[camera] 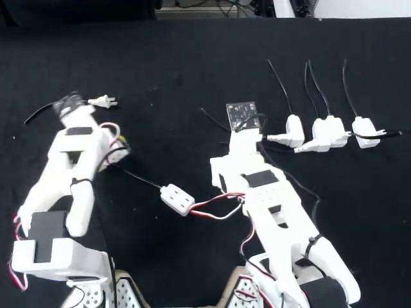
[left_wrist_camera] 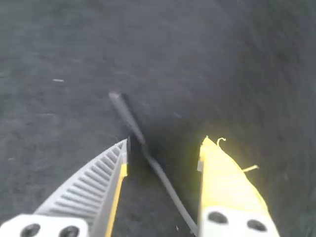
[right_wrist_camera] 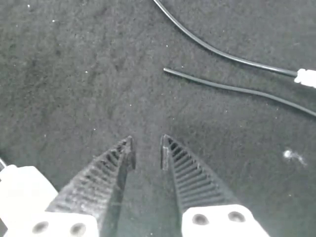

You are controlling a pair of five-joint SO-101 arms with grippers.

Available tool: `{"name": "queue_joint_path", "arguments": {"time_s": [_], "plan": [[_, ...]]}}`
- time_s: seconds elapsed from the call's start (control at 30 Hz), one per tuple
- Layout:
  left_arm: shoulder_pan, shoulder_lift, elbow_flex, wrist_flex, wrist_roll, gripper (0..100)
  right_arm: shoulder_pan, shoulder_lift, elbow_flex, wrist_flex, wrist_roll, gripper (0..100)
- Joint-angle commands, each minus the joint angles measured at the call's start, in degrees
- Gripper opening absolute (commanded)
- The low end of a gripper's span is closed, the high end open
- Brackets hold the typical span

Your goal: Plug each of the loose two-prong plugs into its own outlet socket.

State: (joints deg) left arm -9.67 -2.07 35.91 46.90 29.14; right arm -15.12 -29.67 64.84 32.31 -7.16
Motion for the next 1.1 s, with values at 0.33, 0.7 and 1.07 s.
{"name": "queue_joint_path", "arguments": {"time_s": [0.33,0.7,1.07], "plan": [[-13.8,-0.4,-0.7,20.9,-6.2,23,0.8,-2.7,-2.2,-1.4,-0.4,8.6],[-22.3,-0.4,-13.0,37.5,-17.7,23,0.8,-2.6,-2.2,-1.4,-0.5,8.7],[-19.8,5.1,-31.4,20.3,-18.9,23,0.8,-2.5,-2.2,-1.4,-0.5,8.7]]}}
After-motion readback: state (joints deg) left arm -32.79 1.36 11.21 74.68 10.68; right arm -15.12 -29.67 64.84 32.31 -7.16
